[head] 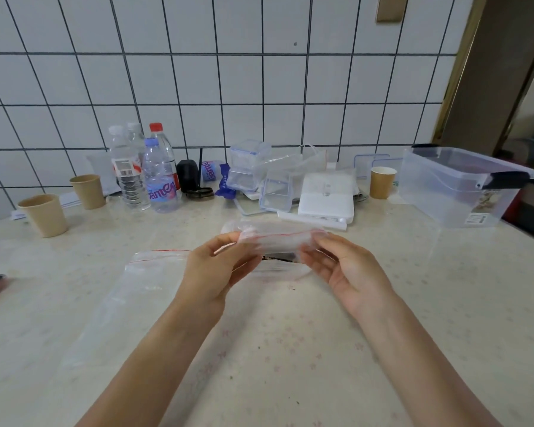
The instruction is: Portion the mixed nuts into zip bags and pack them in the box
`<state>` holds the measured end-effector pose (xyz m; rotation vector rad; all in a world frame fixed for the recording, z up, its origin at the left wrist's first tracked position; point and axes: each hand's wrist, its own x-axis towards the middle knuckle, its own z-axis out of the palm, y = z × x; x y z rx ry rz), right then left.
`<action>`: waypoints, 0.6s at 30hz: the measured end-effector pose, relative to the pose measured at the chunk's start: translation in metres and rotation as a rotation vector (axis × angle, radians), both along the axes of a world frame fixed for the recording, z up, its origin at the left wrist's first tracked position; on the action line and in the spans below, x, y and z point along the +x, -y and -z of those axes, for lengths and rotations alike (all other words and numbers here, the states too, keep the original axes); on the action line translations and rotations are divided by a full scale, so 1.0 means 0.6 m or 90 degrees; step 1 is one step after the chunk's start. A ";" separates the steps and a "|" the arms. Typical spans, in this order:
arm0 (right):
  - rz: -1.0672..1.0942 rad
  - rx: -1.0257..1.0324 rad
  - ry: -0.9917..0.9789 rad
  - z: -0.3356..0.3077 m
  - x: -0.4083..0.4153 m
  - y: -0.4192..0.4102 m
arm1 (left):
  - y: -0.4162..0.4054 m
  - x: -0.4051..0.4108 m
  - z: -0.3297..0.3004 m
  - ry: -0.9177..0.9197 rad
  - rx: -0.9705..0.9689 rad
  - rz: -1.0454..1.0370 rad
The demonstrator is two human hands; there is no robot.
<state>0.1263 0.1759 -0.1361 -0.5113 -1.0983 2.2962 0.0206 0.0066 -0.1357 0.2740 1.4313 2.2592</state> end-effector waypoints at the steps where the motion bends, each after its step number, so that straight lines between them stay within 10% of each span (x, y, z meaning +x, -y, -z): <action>1: -0.022 -0.028 -0.022 -0.002 -0.001 -0.001 | 0.001 -0.002 -0.004 0.050 0.028 0.038; 18: -0.146 -0.034 -0.051 -0.019 0.001 0.010 | -0.005 0.003 -0.023 0.107 0.079 0.179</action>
